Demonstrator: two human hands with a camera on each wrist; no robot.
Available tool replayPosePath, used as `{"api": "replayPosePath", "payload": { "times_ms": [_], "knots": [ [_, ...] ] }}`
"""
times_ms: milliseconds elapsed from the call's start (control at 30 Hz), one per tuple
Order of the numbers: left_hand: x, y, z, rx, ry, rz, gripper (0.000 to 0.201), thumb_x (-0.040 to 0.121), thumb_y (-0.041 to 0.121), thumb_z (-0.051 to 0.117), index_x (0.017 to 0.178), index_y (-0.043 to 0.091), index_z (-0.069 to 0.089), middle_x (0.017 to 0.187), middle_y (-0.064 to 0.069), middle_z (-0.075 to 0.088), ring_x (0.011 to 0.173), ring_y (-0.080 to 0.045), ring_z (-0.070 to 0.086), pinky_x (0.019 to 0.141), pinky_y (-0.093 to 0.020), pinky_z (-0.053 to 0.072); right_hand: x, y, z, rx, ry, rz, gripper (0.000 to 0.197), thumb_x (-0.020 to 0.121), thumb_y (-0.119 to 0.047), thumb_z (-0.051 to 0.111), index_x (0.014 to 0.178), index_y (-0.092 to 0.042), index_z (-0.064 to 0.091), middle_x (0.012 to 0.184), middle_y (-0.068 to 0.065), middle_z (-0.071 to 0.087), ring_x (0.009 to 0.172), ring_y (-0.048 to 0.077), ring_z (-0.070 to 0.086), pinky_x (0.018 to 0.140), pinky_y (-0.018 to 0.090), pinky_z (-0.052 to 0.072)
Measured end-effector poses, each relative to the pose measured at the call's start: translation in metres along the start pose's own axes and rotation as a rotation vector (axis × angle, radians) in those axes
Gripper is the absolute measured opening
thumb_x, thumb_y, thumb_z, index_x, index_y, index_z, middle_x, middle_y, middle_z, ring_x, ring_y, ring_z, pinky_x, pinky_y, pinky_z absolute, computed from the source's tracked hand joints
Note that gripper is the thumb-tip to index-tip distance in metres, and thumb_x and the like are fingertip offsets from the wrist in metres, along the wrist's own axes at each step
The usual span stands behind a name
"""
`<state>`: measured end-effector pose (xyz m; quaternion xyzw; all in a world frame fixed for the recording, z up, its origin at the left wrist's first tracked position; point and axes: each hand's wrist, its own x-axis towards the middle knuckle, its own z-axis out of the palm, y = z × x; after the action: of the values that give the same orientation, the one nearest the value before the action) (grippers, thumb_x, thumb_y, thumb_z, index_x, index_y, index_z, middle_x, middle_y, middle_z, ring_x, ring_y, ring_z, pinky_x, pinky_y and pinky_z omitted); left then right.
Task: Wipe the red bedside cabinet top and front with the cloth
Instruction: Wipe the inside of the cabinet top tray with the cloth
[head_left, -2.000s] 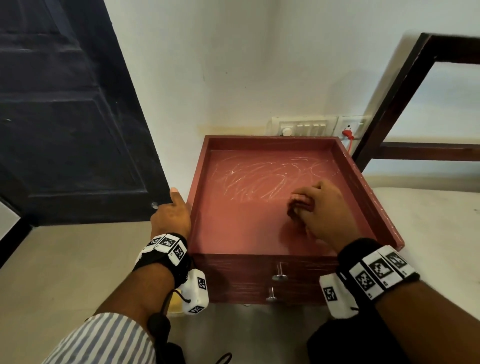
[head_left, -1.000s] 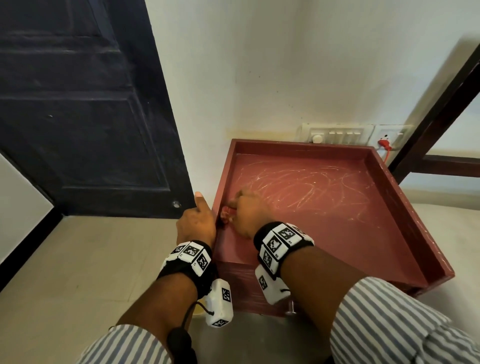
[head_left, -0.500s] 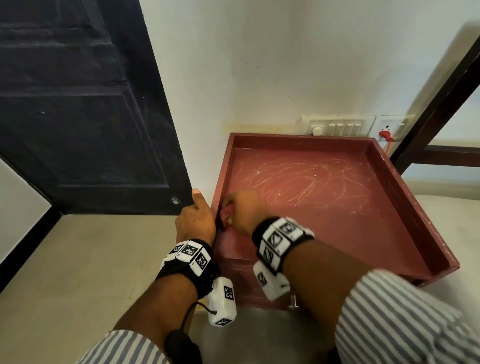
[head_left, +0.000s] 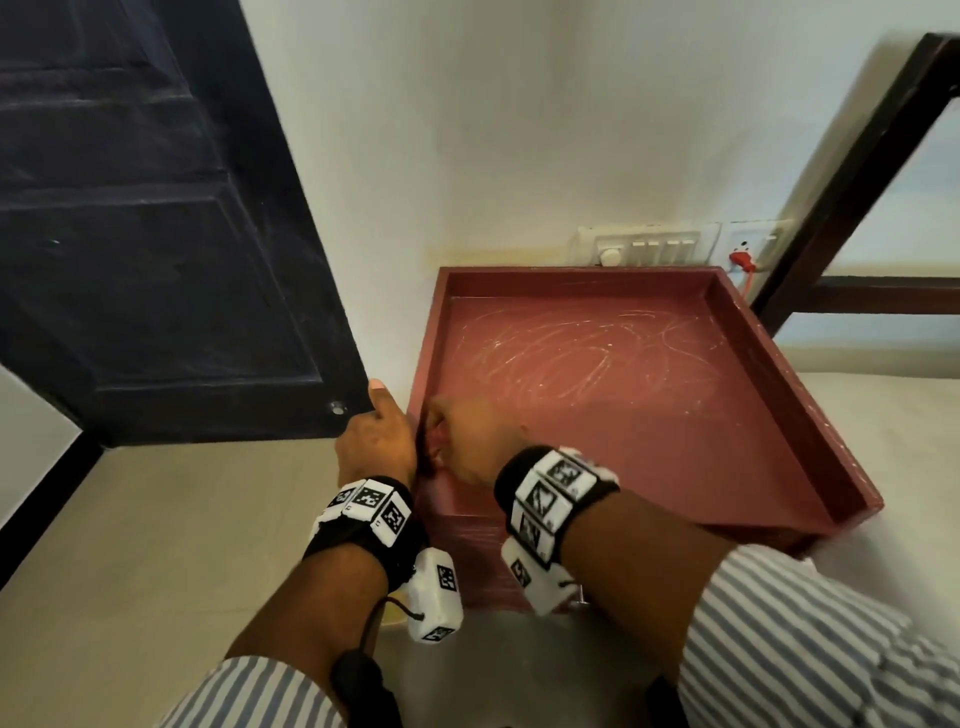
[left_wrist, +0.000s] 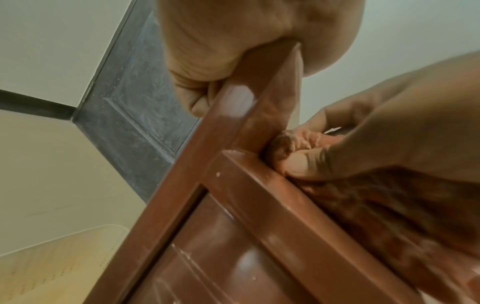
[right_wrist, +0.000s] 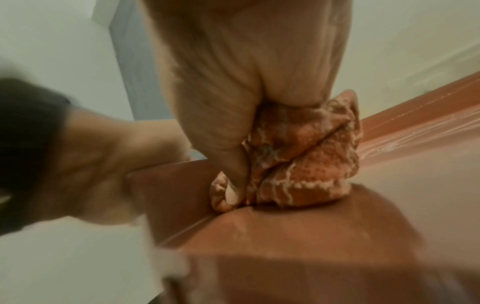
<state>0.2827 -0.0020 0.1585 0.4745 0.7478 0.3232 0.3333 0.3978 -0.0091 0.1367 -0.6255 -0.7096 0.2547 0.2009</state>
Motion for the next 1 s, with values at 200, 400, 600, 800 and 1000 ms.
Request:
{"api": "replayPosePath", "payload": {
  "times_ms": [200, 400, 600, 800, 1000],
  "knots": [
    [-0.007, -0.004, 0.002, 0.186, 0.025, 0.099, 0.078, 0.106, 0.054, 0.021, 0.113, -0.004, 0.072, 0.122, -0.033, 0.065, 0.119, -0.047, 0.058, 0.102, -0.050, 0.045, -0.087, 0.019, -0.008, 0.112, 0.050, -0.039, 0.030, 0.079, 0.000, 0.058, 0.101, -0.018, 0.068, 0.085, -0.012, 0.069, 0.069, 0.001, 0.063, 0.068, 0.018, 0.053],
    [-0.005, -0.008, 0.004, 0.281, 0.035, 0.130, 0.078, 0.104, 0.056, 0.021, 0.117, -0.003, 0.071, 0.122, -0.033, 0.064, 0.118, -0.048, 0.058, 0.100, -0.051, 0.046, -0.157, 0.116, -0.084, 0.352, 0.350, 0.332, 0.040, 0.083, 0.023, 0.050, 0.111, -0.001, 0.067, 0.094, 0.013, 0.072, 0.069, -0.008, 0.065, 0.074, 0.012, 0.052],
    [0.000, -0.007, 0.005, 0.263, 0.035, 0.162, 0.072, 0.106, 0.050, 0.025, 0.105, -0.002, 0.073, 0.118, -0.033, 0.065, 0.115, -0.048, 0.059, 0.095, -0.049, 0.046, -0.166, 0.155, -0.096, -0.158, 0.495, 0.478, 0.041, 0.092, -0.008, 0.064, 0.131, -0.019, 0.061, 0.129, 0.000, 0.062, 0.121, 0.022, 0.058, 0.109, 0.033, 0.043],
    [0.003, -0.010, 0.008, 0.293, 0.044, 0.169, 0.076, 0.105, 0.053, 0.021, 0.104, -0.004, 0.072, 0.115, -0.033, 0.065, 0.113, -0.049, 0.059, 0.094, -0.051, 0.046, -0.175, 0.133, -0.097, -0.007, 0.294, 0.298, 0.048, 0.088, 0.004, 0.064, 0.125, -0.026, 0.067, 0.116, -0.010, 0.064, 0.107, 0.006, 0.061, 0.105, 0.028, 0.049],
    [-0.002, -0.007, 0.013, 0.364, 0.136, 0.205, 0.065, 0.103, 0.048, 0.029, 0.108, -0.004, 0.068, 0.111, -0.033, 0.065, 0.108, -0.051, 0.060, 0.090, -0.053, 0.047, -0.240, 0.142, -0.162, -0.089, 0.685, 0.156, 0.047, 0.079, 0.011, 0.070, 0.117, -0.015, 0.074, 0.110, -0.011, 0.069, 0.097, -0.021, 0.059, 0.090, -0.003, 0.039]
  ]
}}
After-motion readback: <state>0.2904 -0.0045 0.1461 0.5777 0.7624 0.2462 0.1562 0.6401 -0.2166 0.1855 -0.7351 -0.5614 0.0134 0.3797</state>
